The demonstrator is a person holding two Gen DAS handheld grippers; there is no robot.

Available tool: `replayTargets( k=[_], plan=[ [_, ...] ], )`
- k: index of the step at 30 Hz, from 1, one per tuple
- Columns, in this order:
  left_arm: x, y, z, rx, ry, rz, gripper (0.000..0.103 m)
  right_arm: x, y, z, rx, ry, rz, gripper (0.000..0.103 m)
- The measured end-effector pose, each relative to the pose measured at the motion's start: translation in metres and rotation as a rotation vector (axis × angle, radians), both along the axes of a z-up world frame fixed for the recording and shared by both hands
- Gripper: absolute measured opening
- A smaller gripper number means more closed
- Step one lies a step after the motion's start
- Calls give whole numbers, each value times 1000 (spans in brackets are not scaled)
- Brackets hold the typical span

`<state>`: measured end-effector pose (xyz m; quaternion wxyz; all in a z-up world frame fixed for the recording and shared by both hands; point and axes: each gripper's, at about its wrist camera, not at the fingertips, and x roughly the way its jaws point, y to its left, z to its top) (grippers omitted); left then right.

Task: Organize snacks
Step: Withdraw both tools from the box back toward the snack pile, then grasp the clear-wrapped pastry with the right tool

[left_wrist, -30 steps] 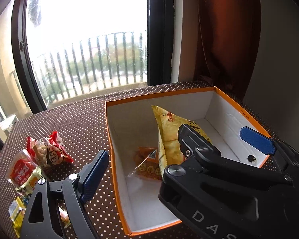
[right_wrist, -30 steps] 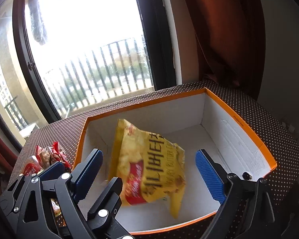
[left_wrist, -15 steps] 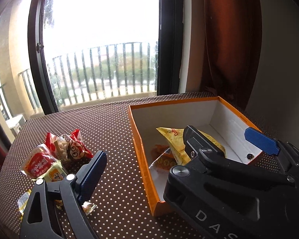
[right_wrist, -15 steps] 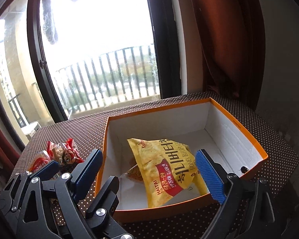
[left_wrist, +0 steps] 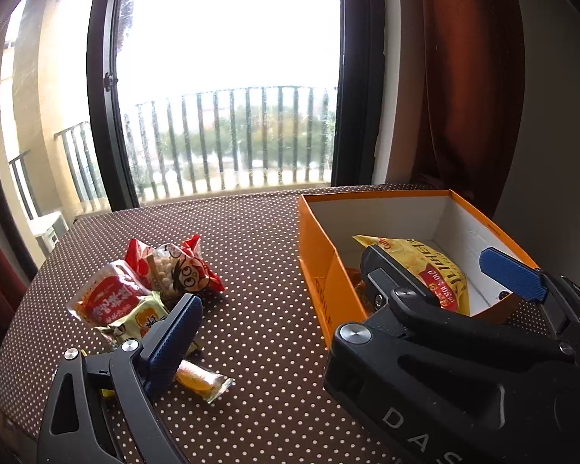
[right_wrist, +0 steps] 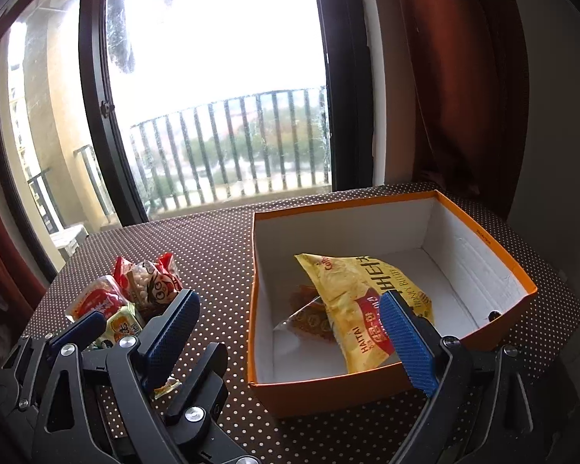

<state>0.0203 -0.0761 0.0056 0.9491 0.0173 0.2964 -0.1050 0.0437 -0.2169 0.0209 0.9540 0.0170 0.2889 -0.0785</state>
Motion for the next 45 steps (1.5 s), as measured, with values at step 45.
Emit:
replayTargets(
  k=[45],
  plan=[
    [-4,121,-118,6,140,323,95,36,108,-124,23,137,330,94]
  ],
)
